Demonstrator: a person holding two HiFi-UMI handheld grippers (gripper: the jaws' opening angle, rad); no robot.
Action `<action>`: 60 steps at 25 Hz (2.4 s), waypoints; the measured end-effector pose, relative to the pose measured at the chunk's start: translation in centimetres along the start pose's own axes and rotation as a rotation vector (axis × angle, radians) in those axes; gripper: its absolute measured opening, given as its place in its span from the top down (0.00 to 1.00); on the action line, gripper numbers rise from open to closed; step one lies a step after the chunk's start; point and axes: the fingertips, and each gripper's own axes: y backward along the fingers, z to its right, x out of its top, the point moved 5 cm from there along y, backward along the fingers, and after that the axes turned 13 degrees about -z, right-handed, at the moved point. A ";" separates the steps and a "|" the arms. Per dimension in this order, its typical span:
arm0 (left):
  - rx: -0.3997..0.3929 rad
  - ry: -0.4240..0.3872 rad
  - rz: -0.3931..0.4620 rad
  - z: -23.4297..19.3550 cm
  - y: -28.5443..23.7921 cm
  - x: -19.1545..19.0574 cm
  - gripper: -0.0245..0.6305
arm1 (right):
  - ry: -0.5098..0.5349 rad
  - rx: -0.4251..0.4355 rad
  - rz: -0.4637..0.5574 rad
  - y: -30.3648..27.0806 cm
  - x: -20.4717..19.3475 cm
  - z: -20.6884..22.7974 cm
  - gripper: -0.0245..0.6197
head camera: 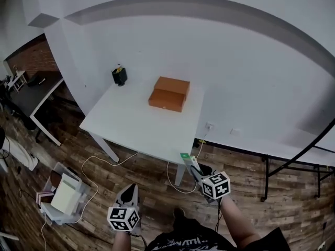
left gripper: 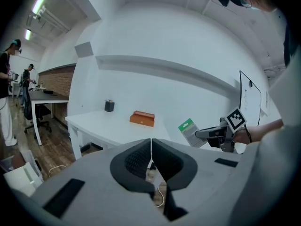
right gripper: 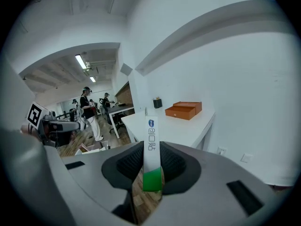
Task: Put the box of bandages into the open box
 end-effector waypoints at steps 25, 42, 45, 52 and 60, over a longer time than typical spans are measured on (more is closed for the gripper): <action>0.018 -0.010 -0.015 -2.5 -14.0 8.9 0.93 | -0.059 0.047 -0.010 -9.7 7.8 11.8 0.79; -0.107 -0.027 -0.026 -15.2 -26.7 19.2 0.93 | -0.087 -0.098 -0.010 -20.9 20.2 15.9 0.79; -0.143 -0.041 -0.028 -16.9 -28.5 21.0 0.93 | -0.084 -0.129 -0.014 -22.6 22.6 16.5 0.79; -0.209 -0.035 -0.050 -21.3 -33.0 24.0 0.93 | -0.056 -0.185 -0.043 -27.4 27.5 17.4 0.79; -0.262 -0.019 -0.071 -25.5 -38.1 26.8 0.93 | -0.020 -0.236 -0.096 -33.0 31.1 19.0 0.79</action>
